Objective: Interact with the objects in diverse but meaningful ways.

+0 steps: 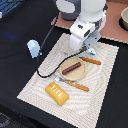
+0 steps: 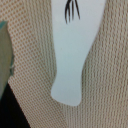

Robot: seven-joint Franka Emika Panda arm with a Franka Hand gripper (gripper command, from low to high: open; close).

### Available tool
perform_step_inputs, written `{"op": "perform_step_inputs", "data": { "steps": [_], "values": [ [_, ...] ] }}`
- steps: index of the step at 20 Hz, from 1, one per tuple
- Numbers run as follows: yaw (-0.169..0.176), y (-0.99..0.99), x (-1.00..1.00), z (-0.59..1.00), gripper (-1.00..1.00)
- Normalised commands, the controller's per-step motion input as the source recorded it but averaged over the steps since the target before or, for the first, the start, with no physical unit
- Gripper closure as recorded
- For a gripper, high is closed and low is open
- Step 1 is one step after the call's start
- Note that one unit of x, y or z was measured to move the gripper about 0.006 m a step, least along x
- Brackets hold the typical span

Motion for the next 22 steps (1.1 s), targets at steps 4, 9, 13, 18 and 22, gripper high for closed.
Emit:
{"op": "perform_step_inputs", "data": {
  "steps": [4,9,13,18,22],
  "values": [
    [-0.043,0.11,-0.11,0.97,-1.00],
    [-0.042,0.05,-0.36,0.99,-1.00],
    [-0.012,0.00,-0.59,0.62,-1.00],
    [0.000,0.00,-0.81,0.26,-1.00],
    [0.001,0.00,-0.87,0.16,-1.00]
  ]
}}
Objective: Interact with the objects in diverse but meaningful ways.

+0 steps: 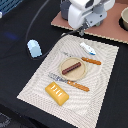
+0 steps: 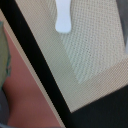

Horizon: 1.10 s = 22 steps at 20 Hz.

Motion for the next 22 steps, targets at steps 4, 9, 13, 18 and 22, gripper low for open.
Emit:
{"op": "perform_step_inputs", "data": {
  "steps": [4,9,13,18,22],
  "values": [
    [0.013,-0.03,-0.86,0.10,-1.00],
    [0.007,-0.02,-0.78,0.05,-1.00],
    [0.049,-0.19,-0.73,-0.01,-1.00],
    [0.067,-0.23,-0.73,-0.09,-1.00],
    [0.072,-0.21,-0.75,-0.17,-1.00]
  ]
}}
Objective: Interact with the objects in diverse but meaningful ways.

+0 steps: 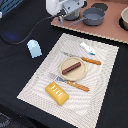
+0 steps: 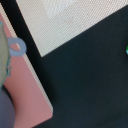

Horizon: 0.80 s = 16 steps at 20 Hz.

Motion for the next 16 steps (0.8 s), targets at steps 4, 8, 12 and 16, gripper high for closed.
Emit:
{"op": "perform_step_inputs", "data": {
  "steps": [4,8,12,16],
  "values": [
    [0.078,-0.20,-0.77,-0.26,-1.00],
    [0.083,-0.19,-0.82,-0.34,-1.00],
    [0.093,-0.17,-0.84,-0.37,-1.00],
    [0.104,-0.16,-0.86,-0.38,-1.00]
  ]
}}
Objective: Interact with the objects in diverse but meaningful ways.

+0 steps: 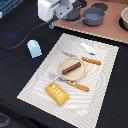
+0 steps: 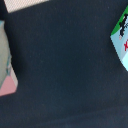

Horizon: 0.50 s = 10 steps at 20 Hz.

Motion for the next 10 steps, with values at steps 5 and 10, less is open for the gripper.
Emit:
{"op": "perform_step_inputs", "data": {
  "steps": [5,10],
  "values": [
    [0.165,-0.08,-0.73,-0.22,-1.00],
    [0.208,-0.01,-0.55,0.04,-1.00]
  ]
}}
